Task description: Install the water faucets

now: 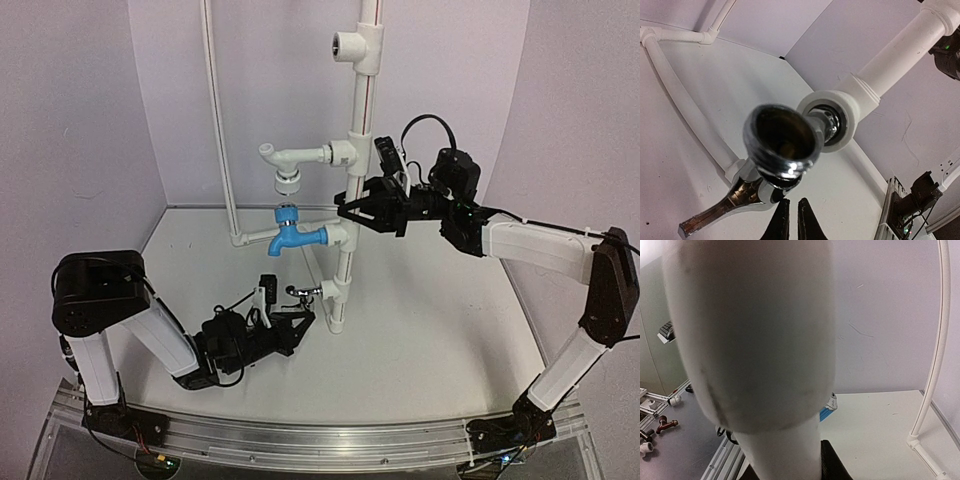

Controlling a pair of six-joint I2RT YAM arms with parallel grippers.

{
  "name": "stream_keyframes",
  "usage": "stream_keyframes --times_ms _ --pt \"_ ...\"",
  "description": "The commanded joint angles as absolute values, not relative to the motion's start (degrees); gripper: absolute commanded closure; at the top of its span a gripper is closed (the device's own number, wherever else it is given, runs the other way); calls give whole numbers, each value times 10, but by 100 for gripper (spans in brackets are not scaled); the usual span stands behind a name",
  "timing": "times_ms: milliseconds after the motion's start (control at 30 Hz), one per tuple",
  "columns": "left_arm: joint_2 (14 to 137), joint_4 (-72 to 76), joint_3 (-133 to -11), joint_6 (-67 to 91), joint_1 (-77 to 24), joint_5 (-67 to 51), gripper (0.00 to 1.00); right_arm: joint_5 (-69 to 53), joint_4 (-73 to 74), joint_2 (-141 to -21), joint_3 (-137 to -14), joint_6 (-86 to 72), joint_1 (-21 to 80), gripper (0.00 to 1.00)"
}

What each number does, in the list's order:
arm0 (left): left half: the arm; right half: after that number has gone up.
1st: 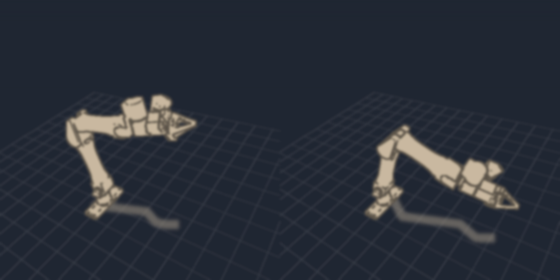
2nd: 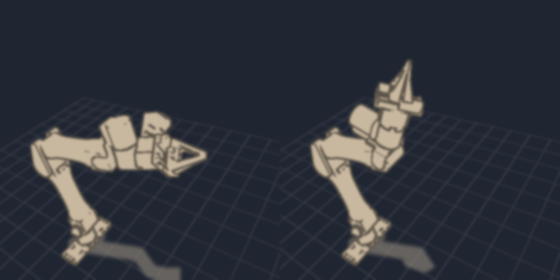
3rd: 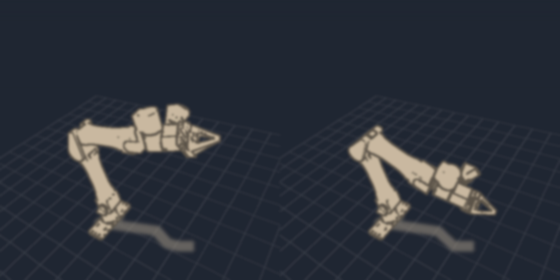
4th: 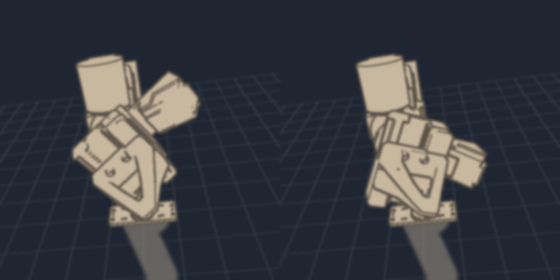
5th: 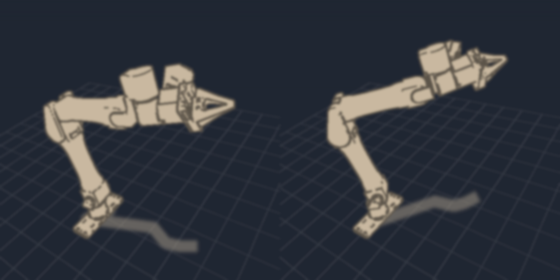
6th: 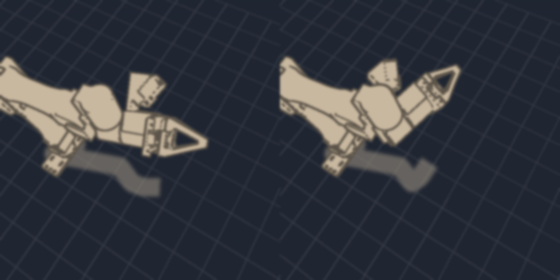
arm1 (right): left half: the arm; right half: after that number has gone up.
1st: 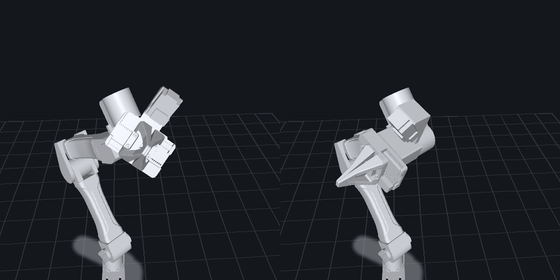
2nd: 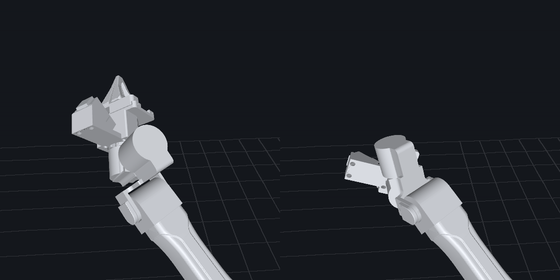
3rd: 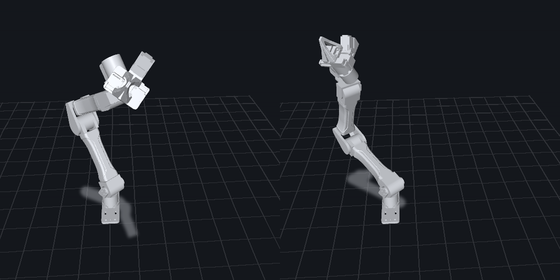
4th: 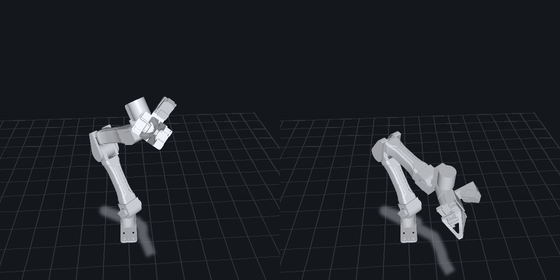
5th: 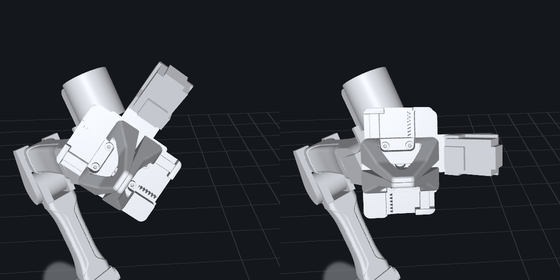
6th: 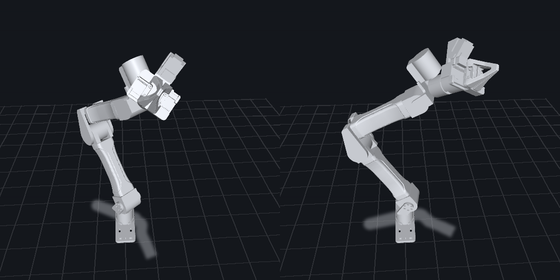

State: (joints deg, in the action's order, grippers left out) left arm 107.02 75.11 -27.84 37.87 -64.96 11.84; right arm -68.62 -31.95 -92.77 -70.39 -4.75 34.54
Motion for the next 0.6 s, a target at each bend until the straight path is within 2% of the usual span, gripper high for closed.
stream_keyframes --times_ms 0,567 --pt "1076 862 -300 382 -637 149 95 -697 -248 -918 -689 -150 346 100" --pt "1070 863 -309 291 -593 99 95 -705 -247 -917 -686 -159 346 100"
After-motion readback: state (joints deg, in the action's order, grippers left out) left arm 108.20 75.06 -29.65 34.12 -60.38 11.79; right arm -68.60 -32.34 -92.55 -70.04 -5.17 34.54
